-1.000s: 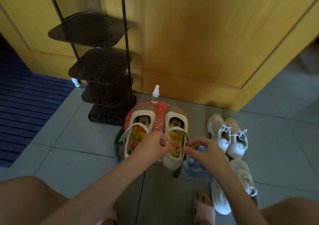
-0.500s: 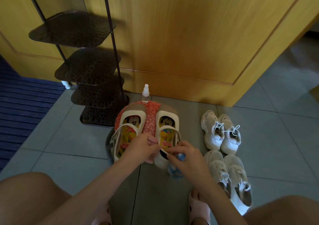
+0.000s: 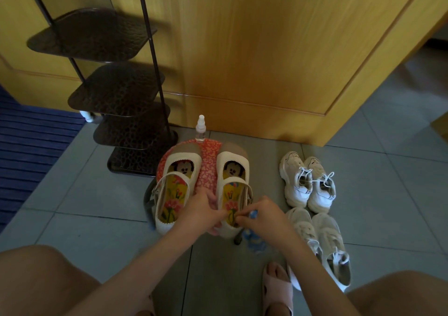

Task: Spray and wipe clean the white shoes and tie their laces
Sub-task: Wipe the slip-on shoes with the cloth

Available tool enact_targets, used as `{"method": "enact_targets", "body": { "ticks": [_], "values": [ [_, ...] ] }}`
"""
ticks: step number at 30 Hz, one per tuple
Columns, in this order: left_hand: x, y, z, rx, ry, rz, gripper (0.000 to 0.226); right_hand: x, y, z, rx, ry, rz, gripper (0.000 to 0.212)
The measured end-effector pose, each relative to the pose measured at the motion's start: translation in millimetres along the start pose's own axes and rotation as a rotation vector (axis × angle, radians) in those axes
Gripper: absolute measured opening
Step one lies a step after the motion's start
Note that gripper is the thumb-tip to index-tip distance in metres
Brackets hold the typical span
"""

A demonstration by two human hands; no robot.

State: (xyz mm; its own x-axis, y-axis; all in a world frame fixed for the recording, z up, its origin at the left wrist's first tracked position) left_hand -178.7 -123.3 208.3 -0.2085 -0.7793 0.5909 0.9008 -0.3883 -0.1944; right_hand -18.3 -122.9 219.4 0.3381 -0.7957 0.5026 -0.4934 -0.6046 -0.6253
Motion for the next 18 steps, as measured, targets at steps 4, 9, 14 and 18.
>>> {"method": "enact_targets", "body": {
  "ticks": [4, 9, 14, 18],
  "values": [
    [-5, 1, 0, -0.064, -0.038, 0.023, 0.035, 7, 11, 0, -0.359, 0.158, 0.176, 0.038],
    [-8, -3, 1, -0.014, -0.088, -0.038, 0.036, -1, 17, -5, -0.578, 0.247, -0.129, 0.029],
    [-12, -6, -1, -0.084, -0.095, -0.041, 0.035, -5, 11, -4, -0.555, 0.215, -0.173, 0.024],
    [-12, -3, -4, -0.147, -0.066, -0.024, 0.030, -10, 9, -5, -0.474, 0.191, -0.198, 0.021]
  ]
}}
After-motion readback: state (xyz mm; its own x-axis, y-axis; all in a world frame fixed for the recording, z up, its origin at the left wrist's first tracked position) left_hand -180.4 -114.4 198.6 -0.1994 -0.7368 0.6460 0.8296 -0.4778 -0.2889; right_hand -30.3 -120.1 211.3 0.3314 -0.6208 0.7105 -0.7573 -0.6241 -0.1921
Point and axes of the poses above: each hand's wrist, its own x-axis away from the middle knuckle, its own y-axis out of the palm, z = x × y, the point moved 1 cm from there along -x, towards the middle knuckle, and after that the axes turned 13 degrees about -z, right-handed, at the moved point
